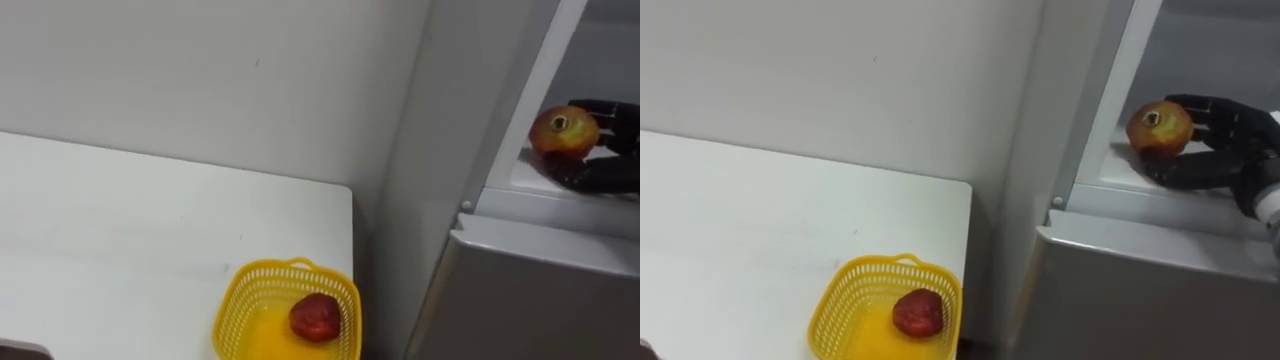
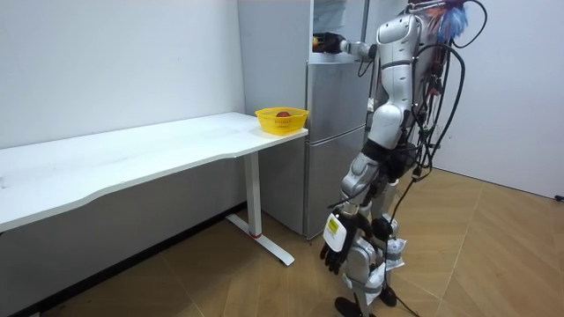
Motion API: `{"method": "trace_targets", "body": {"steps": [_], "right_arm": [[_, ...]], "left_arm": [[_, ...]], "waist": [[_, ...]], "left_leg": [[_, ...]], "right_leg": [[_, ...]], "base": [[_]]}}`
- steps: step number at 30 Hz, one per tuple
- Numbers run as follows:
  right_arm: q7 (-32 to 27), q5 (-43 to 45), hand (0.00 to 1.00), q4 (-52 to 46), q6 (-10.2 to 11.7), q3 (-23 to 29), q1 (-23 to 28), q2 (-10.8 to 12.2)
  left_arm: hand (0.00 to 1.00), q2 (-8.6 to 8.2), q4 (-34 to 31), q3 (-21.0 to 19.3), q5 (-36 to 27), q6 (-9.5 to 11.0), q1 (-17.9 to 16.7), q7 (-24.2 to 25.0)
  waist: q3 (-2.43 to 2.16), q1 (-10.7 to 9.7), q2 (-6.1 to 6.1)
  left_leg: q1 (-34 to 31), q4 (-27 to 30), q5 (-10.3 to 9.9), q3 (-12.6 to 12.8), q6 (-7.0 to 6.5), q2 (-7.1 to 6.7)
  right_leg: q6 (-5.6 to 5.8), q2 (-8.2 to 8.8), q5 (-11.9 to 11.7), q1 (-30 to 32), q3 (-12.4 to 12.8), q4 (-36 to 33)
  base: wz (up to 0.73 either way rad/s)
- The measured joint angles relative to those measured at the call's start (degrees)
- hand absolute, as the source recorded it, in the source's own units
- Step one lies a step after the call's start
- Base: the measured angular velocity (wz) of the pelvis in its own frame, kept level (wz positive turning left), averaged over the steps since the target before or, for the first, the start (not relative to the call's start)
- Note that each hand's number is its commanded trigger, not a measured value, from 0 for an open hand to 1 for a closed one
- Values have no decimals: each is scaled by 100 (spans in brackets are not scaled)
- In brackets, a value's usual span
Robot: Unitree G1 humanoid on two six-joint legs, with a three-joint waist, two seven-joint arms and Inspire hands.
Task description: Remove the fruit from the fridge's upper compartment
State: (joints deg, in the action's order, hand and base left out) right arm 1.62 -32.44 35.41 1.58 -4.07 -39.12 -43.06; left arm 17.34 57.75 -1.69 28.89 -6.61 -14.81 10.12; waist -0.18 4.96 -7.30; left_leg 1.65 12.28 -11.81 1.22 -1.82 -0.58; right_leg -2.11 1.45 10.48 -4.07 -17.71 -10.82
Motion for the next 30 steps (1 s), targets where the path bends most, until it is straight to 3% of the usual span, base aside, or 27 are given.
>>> {"method": "trace_targets", "body": {"steps": [5,8,9,11,14,17,19,28,30], "right_arm": [[-419,165,100,-923,-4,220,483,374],[-538,340,100,-1592,9,368,854,633],[-607,487,100,-1825,31,432,993,733],[-763,714,100,-2247,34,535,1250,849],[-1059,1070,100,-2903,35,555,1602,1068],[-1251,1292,100,-3456,35,563,1860,1197],[-1365,1426,100,-3808,35,565,1986,1231],[-1867,1928,100,-4831,431,844,2245,1496],[-1862,2300,100,-5047,637,843,2405,1627]], "left_arm": [[0,-102,-55,10,-4,-18,14,-102],[0,-111,-47,13,-8,82,32,-136],[0,-116,-48,14,-3,89,58,-174],[0,-139,-47,43,-9,91,81,-243],[0,-176,-28,118,-16,92,91,-262],[0,-262,-28,81,-3,127,87,-325],[0,-280,-34,82,-7,209,83,-337],[0,-382,18,96,-133,353,85,-458],[0,-389,77,118,-139,438,103,-459]], "waist": [[-13,-138,32],[-3,-196,69],[21,-247,126],[0,-289,150],[-36,-318,306],[-26,-339,425],[-30,-364,438],[-11,-471,376],[17,-468,410]], "left_leg": [[-18,42,-1,-3,-1,-4],[-17,30,-3,4,-2,-4],[-17,42,-5,-2,-5,-5],[-16,38,-9,1,-12,-9],[-16,33,-11,60,-15,-2],[4,20,-10,139,-16,3],[5,13,-9,174,-16,11],[21,57,-10,193,-17,12],[60,44,-10,216,-17,17]], "right_leg": [[0,0,-1,-32,2,9],[-1,-1,-3,-36,12,4],[1,1,-5,-52,-8,7],[2,9,-5,-47,-7,-2],[2,14,-5,12,63,-47],[5,24,-2,45,112,-92],[3,16,-2,61,150,-93],[5,5,0,54,209,-75],[4,-5,0,40,253,-75]], "base": [[2],[0],[5],[2],[-12],[-11],[-11],[-1],[-7]]}}
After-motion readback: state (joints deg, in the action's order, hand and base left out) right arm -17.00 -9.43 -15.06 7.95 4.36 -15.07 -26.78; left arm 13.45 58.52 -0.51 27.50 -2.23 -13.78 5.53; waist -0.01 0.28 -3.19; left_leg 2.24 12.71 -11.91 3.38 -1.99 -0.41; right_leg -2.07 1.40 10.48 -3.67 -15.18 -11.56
